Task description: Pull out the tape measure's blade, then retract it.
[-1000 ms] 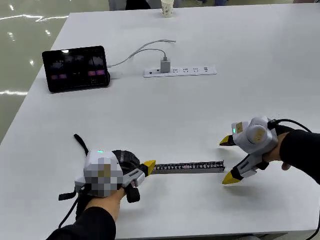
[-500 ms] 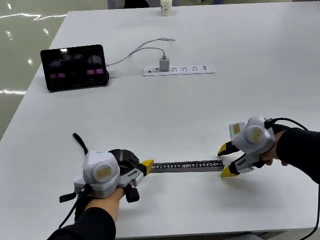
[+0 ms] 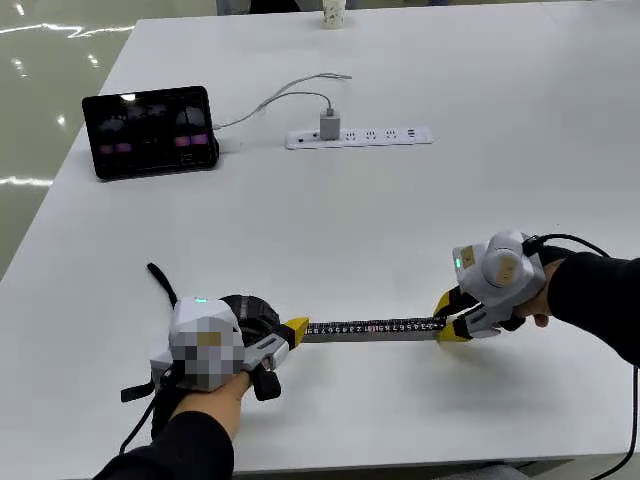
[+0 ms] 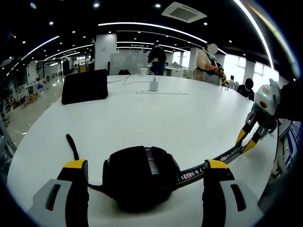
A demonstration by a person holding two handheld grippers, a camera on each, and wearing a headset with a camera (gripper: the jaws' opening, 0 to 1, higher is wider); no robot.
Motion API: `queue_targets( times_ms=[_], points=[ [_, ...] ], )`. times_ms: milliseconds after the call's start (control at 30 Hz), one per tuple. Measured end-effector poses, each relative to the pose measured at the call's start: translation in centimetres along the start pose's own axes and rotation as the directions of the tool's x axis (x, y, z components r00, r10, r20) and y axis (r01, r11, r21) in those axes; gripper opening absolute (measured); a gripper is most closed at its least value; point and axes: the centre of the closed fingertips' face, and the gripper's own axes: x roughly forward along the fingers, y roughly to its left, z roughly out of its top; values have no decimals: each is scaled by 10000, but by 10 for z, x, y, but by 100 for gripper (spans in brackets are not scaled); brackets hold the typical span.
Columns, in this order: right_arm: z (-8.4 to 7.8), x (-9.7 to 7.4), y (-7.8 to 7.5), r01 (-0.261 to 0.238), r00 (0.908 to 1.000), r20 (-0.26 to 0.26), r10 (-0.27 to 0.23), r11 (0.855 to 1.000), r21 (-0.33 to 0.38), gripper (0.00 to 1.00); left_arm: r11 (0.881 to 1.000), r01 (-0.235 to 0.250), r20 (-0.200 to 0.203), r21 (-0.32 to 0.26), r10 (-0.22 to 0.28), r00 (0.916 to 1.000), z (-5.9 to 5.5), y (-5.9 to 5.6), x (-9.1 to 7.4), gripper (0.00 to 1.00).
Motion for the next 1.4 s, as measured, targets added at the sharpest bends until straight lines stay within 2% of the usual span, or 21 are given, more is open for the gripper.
queue_targets(
  times_ms=[233,267,400,467,633,967,1100,1267,1400],
  points=[
    [-1,0,1,53,9994,-342,-54,10000,-28,12,9996,-131,73,-252,133,9999,1,2,1,99],
    [0,1,1,27,9992,-410,-37,9997,-250,12,9995,-120,29,-280,121,9999,0,2,1,97],
    [-1,1,-1,-70,9983,-584,67,10000,-41,12,9993,-164,-38,-331,162,9999,-1,3,1,89],
    [-1,1,1,26,9976,-688,-23,10000,45,12,9990,-152,-134,-418,147,9998,-2,3,1,83],
    [-1,1,1,283,9954,-916,-269,9995,142,12,9990,-141,-335,-435,127,9994,-9,3,5,76],
    [-1,2,0,173,9962,-865,-120,9980,609,11,9980,-257,-423,-571,233,9988,-10,6,6,75],
    [-2,3,0,208,9959,-888,-147,9975,676,11,9987,-284,-277,-434,272,9992,-8,6,8,73],
    [-1,3,-1,334,9959,-871,-244,9942,1022,11,9987,-333,-425,-388,317,9986,-10,6,9,71],
    [-1,3,-1,282,9968,-778,-209,9952,937,11,9986,-336,-495,-412,316,9983,-10,8,8,68]
  ],
)
